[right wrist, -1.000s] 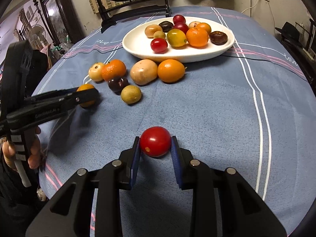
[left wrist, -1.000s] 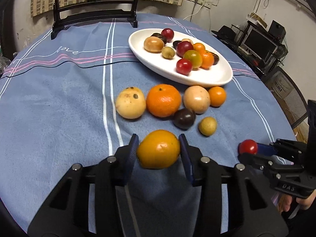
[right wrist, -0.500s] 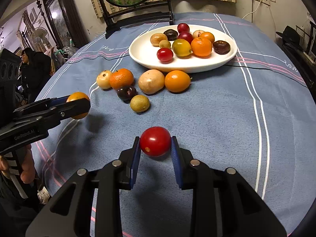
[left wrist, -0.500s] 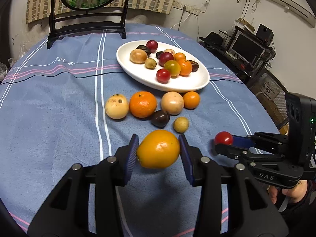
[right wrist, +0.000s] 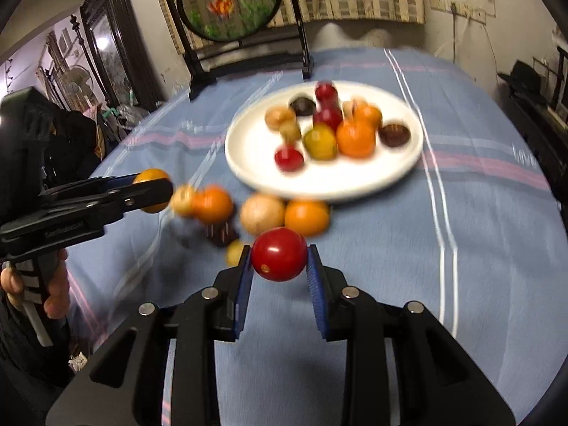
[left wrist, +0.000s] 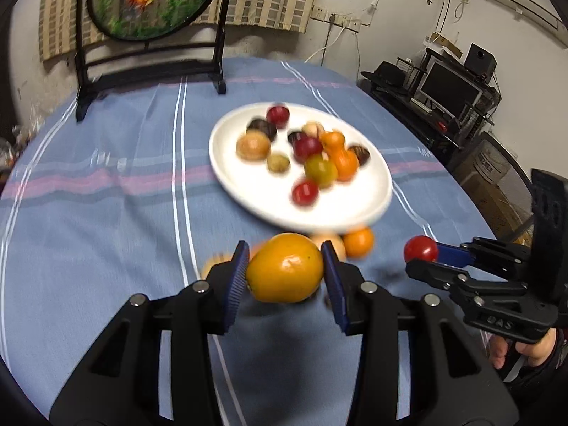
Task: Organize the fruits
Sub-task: 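Carry both fruits onto the white plate and open both grippers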
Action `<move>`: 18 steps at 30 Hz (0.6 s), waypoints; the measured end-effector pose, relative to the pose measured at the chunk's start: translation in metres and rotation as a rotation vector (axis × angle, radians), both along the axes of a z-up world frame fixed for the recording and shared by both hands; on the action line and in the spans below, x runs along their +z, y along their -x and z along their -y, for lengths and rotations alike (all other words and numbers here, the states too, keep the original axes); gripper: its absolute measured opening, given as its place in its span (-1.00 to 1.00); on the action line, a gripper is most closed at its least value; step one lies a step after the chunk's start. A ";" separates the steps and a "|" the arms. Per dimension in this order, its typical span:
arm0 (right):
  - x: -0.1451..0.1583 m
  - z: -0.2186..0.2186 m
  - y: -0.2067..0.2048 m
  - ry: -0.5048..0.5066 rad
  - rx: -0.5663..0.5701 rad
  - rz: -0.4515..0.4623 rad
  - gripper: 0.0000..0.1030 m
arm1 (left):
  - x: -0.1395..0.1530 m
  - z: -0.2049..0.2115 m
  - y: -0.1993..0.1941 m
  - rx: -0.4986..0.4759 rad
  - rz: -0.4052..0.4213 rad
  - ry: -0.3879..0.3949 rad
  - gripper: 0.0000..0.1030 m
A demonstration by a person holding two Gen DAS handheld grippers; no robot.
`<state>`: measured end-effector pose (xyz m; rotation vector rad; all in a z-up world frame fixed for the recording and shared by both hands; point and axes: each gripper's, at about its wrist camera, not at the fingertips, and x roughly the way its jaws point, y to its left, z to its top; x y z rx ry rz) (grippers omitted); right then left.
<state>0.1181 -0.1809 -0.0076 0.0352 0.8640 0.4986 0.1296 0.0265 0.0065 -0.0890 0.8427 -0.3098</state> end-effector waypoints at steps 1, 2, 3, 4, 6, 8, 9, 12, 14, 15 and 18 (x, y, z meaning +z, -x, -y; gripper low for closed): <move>0.005 -0.003 -0.012 0.002 0.004 0.011 -0.40 | 0.003 0.000 -0.013 0.004 -0.002 -0.002 -0.18; 0.010 -0.008 -0.024 0.011 0.006 0.023 -0.40 | 0.005 0.000 -0.026 0.006 -0.003 -0.005 -0.18; 0.011 -0.010 -0.032 0.021 0.008 0.027 -0.40 | 0.006 0.000 -0.046 0.013 -0.009 -0.009 -0.18; 0.011 -0.014 -0.047 0.041 0.010 0.026 -0.40 | 0.005 0.000 -0.058 0.014 -0.016 -0.009 -0.18; 0.009 -0.016 -0.063 0.056 0.008 0.011 -0.41 | 0.001 0.001 -0.085 0.016 -0.038 -0.017 -0.18; 0.003 -0.018 -0.085 0.062 0.006 -0.022 -0.41 | -0.004 0.004 -0.104 0.012 -0.058 -0.028 -0.18; 0.002 -0.018 -0.091 0.063 0.006 -0.030 -0.41 | -0.006 0.006 -0.110 0.011 -0.065 -0.030 -0.18; 0.000 -0.030 -0.114 0.096 0.023 -0.029 -0.41 | -0.017 0.008 -0.130 0.017 -0.090 -0.032 -0.17; -0.002 -0.040 -0.126 0.122 0.041 -0.021 -0.41 | -0.022 0.007 -0.137 0.029 -0.105 -0.026 -0.17; -0.004 -0.046 -0.132 0.136 0.052 -0.015 -0.41 | -0.025 0.005 -0.144 0.037 -0.122 -0.021 -0.17; -0.012 -0.059 -0.144 0.215 0.065 0.019 -0.30 | -0.029 0.002 -0.153 0.045 -0.155 0.013 0.29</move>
